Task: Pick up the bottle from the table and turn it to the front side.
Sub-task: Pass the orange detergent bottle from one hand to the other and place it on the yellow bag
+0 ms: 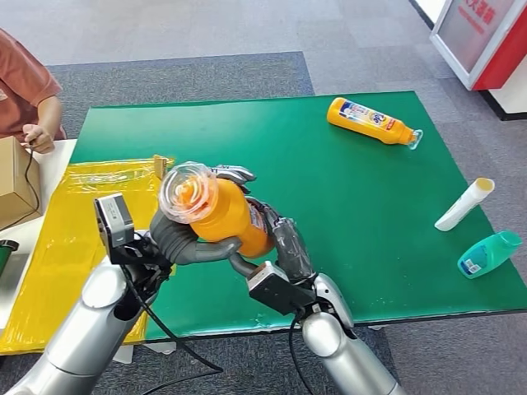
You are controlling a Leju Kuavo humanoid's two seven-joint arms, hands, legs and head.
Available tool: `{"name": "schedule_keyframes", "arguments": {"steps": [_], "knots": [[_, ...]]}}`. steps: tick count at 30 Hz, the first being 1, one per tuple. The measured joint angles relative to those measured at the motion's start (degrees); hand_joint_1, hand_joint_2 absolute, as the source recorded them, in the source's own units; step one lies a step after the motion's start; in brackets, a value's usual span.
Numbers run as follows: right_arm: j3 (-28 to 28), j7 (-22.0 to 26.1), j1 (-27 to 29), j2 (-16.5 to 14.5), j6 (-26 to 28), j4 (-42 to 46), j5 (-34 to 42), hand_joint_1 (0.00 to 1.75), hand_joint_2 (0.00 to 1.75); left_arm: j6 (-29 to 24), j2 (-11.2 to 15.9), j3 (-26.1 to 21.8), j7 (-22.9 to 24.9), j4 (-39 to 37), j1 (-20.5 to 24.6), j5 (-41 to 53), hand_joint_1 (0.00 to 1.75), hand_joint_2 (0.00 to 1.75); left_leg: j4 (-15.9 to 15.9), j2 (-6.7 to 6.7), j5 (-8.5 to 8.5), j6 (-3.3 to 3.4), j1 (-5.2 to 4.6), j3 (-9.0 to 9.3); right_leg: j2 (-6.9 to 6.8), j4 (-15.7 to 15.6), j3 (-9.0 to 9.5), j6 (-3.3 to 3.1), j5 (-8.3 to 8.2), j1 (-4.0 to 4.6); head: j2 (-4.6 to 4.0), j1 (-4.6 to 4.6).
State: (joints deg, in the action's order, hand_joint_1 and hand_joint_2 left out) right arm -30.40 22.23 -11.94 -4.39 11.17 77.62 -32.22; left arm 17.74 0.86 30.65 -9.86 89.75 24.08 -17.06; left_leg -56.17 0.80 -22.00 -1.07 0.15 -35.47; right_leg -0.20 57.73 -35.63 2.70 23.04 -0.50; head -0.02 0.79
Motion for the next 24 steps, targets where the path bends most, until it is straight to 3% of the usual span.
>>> {"name": "schedule_keyframes", "arguments": {"steps": [8, 9, 12, 13, 19, 24], "knots": [[-0.16, -0.03, 0.0, 0.0, 0.12, -0.45, 0.02, 1.71, 1.75, 0.02, 0.06, 0.08, -0.03, -1.03, 0.01, -2.04, 1.75, 1.75, 0.0, 0.0, 0.0, 0.0, 0.0, 0.0, 0.0, 0.0, 0.0, 0.0, 0.0, 0.0, 0.0, 0.0], [-0.19, -0.09, 0.0, 0.0, 0.17, -0.47, 0.03, 1.56, 1.75, 0.01, 0.09, 0.07, -0.04, -1.11, 0.01, -2.1, 1.75, 1.75, 0.0, 0.0, 0.0, 0.0, 0.0, 0.0, 0.0, 0.0, 0.0, 0.0, 0.0, 0.0, 0.0, 0.0], [-0.25, -0.59, 0.01, 0.0, 0.23, -0.55, 0.37, 0.29, 1.75, -0.43, 0.21, 0.01, -0.28, -1.19, -0.04, -2.22, 1.75, 1.75, 0.0, 0.0, 0.0, 0.0, 0.0, -0.01, 0.0, 0.0, 0.01, 0.0, 0.0, 0.0, 0.0, -0.01], [-0.26, -0.89, 0.01, 0.0, 0.17, -0.63, 0.62, 0.0, 1.75, -0.88, 0.24, -0.03, -0.47, -1.19, -0.13, -2.04, 1.75, 1.75, 0.0, 0.0, 0.0, 0.0, 0.0, -0.01, 0.0, 0.0, 0.01, 0.0, 0.0, 0.0, 0.0, -0.01], [0.8, -2.73, 0.7, 0.04, -0.07, -1.39, 3.71, 0.0, 1.75, -6.37, 0.55, -1.21, -2.03, 0.21, -3.47, 3.12, 1.75, 1.75, 0.0, 0.0, -0.01, 0.0, 0.0, -0.01, 0.0, 0.0, 0.0, 0.0, 0.01, 0.0, 0.0, -0.01], [4.93, -2.96, 3.22, 0.69, 0.48, 0.17, 4.8, 0.0, 1.75, -14.88, 0.99, -3.54, -3.98, 3.52, -8.61, 15.03, 1.75, 1.75, 0.0, 0.0, -0.03, 0.03, 0.0, -0.02, 0.0, 0.0, -0.01, 0.0, 0.02, 0.0, 0.0, -0.01]]}}
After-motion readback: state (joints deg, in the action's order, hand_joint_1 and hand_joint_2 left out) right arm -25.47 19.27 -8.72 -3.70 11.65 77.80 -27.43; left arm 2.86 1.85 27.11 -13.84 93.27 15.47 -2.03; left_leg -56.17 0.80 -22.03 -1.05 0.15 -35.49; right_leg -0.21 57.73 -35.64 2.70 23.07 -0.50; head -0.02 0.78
